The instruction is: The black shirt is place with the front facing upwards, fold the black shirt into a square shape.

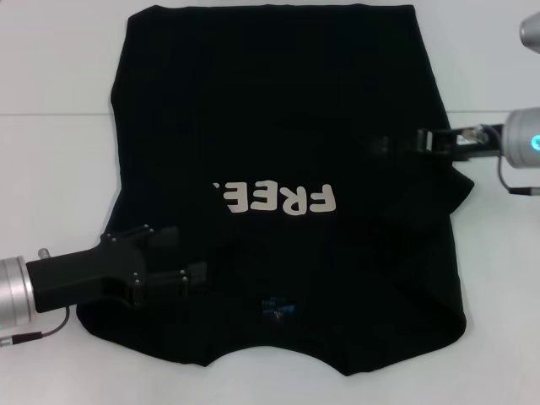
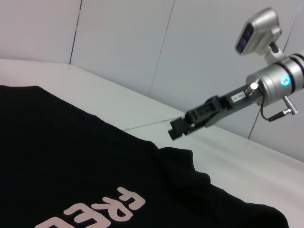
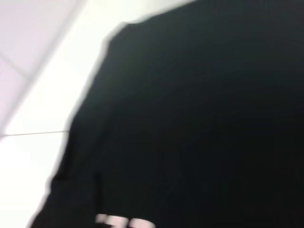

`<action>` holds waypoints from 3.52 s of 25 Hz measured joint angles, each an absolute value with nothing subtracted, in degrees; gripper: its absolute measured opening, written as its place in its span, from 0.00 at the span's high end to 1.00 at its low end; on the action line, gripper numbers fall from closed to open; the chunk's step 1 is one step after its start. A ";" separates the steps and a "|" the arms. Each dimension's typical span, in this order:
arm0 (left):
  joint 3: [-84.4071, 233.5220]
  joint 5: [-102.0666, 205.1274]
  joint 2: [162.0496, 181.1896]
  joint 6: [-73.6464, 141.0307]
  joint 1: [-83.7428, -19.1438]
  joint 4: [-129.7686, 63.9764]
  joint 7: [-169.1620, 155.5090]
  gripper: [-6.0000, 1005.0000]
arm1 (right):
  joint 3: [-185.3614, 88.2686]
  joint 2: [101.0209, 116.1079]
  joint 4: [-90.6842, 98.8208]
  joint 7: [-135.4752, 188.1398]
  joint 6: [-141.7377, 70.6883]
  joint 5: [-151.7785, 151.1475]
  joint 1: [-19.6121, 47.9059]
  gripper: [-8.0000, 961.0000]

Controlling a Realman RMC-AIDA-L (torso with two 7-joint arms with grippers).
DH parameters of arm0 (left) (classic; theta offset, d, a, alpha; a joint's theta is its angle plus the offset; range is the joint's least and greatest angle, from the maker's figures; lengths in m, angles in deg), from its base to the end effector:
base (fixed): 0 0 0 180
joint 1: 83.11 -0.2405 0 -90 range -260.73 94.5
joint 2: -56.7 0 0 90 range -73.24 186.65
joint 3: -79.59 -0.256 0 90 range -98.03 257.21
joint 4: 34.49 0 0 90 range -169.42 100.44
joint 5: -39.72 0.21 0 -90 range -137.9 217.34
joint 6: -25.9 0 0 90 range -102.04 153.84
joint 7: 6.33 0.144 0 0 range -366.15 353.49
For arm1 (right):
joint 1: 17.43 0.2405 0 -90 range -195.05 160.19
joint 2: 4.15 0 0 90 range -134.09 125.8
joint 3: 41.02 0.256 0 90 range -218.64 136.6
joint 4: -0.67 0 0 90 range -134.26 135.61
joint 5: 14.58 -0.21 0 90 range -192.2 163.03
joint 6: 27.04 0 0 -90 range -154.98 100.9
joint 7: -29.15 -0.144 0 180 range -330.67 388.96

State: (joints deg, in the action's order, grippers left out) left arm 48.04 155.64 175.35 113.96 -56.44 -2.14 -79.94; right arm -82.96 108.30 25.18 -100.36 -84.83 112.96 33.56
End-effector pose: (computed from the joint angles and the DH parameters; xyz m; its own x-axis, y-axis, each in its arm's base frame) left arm -0.2990 0.3098 0.0014 0.7319 0.3769 0.5677 0.5620 -0.8050 -0.1902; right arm 0.2298 0.4524 0.0070 0.3908 -0.7831 -0.4838 -0.9205 -0.3351 -0.2012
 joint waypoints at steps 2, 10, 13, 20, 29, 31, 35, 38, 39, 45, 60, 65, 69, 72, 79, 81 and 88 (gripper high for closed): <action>48.04 155.64 175.35 113.96 -56.47 -2.14 -79.96 0.13 | -82.77 108.63 25.18 -95.97 -86.54 109.05 33.57 0.23; 48.04 155.64 175.34 113.97 -56.34 -2.14 -80.17 0.13 | -83.04 107.11 25.48 -99.63 -85.70 107.58 30.07 0.23; 48.03 155.64 175.30 113.97 -56.21 -2.14 -80.24 0.13 | -83.06 104.73 25.79 -106.54 -84.42 113.58 28.47 0.23; 48.04 155.64 175.17 113.96 -56.03 -2.14 -80.86 0.13 | -83.10 103.36 25.85 -110.16 -84.63 119.71 28.89 0.23; 47.94 155.64 175.25 113.96 -56.04 -2.14 -80.93 0.13 | -83.18 104.05 25.43 -111.80 -80.92 123.81 30.57 0.23; 47.94 155.64 175.26 113.96 -56.07 -2.14 -80.94 0.13 | -83.49 104.60 25.11 -111.56 -80.06 123.85 30.65 0.23; 47.92 155.64 175.26 113.96 -56.17 -2.14 -80.95 0.13 | -85.60 105.94 25.09 -111.50 -78.18 123.85 30.66 0.23; 47.86 155.64 175.26 113.96 -56.24 -2.14 -80.95 0.13 | -86.50 106.54 25.07 -111.48 -77.02 123.85 30.63 0.23; 47.86 155.64 175.26 113.96 -56.26 -2.14 -80.95 0.13 | -86.59 106.70 25.06 -111.48 -76.68 123.85 30.59 0.23; 47.86 155.64 175.26 113.96 -56.46 -2.14 -80.95 0.13 | -86.93 107.00 25.02 -111.00 -75.64 123.84 30.25 0.26; 47.86 155.64 175.35 113.96 -56.68 -2.14 -81.04 0.13 | -88.87 107.46 25.51 -110.48 -75.92 123.84 30.08 0.58; 47.86 155.64 175.35 113.96 -56.67 -2.14 -81.04 0.13 | -88.59 107.11 25.60 -110.54 -77.02 123.66 30.03 0.72; 47.86 155.64 175.35 114.00 -56.66 -2.14 -81.04 0.13 | -86.88 106.87 26.73 -110.55 -79.39 123.36 30.02 0.89; 47.86 155.64 175.35 114.17 -56.68 -2.14 -81.04 0.13 | -84.24 106.65 28.21 -110.57 -82.44 123.32 29.90 0.93; 47.86 155.64 175.35 114.50 -56.95 -2.14 -81.04 0.13 | -79.10 106.56 30.07 -110.33 -86.58 122.01 29.88 0.95; 47.86 155.64 175.35 114.50 -57.05 -2.14 -81.04 0.13 | -78.96 106.61 29.84 -110.13 -86.75 119.63 29.98 0.95; 47.86 155.64 175.35 114.59 -57.18 -2.14 -81.04 0.13 | -78.91 107.31 28.62 -110.06 -84.50 110.48 29.51 0.95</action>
